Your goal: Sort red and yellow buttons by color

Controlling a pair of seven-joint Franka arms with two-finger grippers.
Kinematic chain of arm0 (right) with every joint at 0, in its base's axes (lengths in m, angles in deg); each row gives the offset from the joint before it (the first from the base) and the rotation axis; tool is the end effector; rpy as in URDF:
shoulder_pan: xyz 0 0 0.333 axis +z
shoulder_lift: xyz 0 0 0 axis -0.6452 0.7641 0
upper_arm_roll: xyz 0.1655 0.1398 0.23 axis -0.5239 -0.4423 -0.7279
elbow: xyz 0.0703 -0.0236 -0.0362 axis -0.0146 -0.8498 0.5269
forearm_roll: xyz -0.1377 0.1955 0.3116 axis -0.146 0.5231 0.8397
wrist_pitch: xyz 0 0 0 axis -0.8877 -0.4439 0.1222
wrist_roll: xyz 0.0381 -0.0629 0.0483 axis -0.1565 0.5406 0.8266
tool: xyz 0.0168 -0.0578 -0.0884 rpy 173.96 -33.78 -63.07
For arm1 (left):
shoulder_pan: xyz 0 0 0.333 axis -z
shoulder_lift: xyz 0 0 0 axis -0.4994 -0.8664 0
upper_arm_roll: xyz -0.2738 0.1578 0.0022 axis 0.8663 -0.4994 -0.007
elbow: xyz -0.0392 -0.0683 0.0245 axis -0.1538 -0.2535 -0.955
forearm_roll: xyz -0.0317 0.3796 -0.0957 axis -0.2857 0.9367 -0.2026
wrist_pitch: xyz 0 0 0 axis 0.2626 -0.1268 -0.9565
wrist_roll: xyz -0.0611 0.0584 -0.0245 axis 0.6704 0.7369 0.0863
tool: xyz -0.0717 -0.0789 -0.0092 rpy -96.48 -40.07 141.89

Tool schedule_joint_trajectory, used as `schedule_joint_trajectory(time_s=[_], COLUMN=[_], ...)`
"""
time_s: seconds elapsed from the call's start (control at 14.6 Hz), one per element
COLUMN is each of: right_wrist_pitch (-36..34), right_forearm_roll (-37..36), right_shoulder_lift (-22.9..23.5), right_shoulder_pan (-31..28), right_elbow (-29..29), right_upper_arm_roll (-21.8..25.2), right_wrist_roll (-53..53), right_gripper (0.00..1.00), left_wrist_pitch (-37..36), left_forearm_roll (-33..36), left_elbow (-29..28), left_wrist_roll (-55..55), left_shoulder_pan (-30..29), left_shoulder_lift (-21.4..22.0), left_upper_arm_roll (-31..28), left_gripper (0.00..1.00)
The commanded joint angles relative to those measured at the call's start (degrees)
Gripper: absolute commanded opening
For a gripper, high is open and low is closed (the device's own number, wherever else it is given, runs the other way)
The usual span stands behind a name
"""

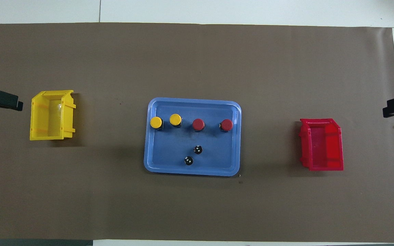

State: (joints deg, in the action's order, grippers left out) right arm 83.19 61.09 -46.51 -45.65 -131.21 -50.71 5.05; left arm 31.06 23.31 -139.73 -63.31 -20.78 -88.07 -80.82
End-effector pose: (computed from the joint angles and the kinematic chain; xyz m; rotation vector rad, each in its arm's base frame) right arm 0.5247 -0.0493 0.6371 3.1090 -0.0991 -0.0953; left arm 0.5477 -0.0129 0.5990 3.0973 -0.2124 -0.0373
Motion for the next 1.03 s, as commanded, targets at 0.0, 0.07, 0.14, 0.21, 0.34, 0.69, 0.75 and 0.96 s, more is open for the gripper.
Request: schedule_joint_trajectory(time_s=[0.0,0.07,0.14,0.21,0.34,0.69,0.75,0.96], right_wrist_pitch=[-0.4,-0.4,-0.4,-0.5,-0.5,-0.4,-0.5,-1.3], right_forearm_roll=[-0.1,-0.1,-0.1,-0.1,-0.1,-0.1,-0.1,-0.1], right_shoulder_lift=[-0.2,-0.2,-0.2,-0.2,-0.3,-1.1,-1.3,-0.3], right_shoulder_pan=[-0.7,-0.7,-0.7,-0.7,-0.6,-0.6,-0.6,-0.1], right_elbow=[0.0,0.1,0.1,0.1,0.0,-1.8,-2.0,0.4], right_upper_arm_roll=[-0.4,-0.4,-0.4,-0.4,-0.4,-0.3,-0.4,-0.8], right_wrist_roll=[1.1,1.1,1.2,1.3,1.1,1.1,1.4,-0.1], right_gripper=[1.00,1.00,1.00,1.00,1.00,1.00,1.00,1.00], left_wrist_pitch=[-0.9,-0.9,-0.9,-1.4,-2.5,-1.8,-1.7,-1.7], left_forearm_roll=[0.8,0.9,0.8,0.9,0.8,0.8,0.8,0.7], left_elbow=[0.4,0.4,0.4,0.4,0.3,-0.1,-0.1,-0.1], left_wrist_roll=[-0.4,-0.4,-0.4,-0.4,-0.4,-0.6,-0.7,-0.8], left_shoulder_pan=[-0.3,-0.2,-0.3,-0.3,-0.3,-2.7,-3.2,-7.7], left_shoulder_lift=[0.0,0.0,0.0,0.0,0.1,0.1,0.1,0.1], left_upper_arm_roll=[0.2,0.2,0.2,0.2,0.2,1.0,1.1,5.4], left_gripper=[1.00,1.00,1.00,1.00,1.00,1.00,1.00,1.00])
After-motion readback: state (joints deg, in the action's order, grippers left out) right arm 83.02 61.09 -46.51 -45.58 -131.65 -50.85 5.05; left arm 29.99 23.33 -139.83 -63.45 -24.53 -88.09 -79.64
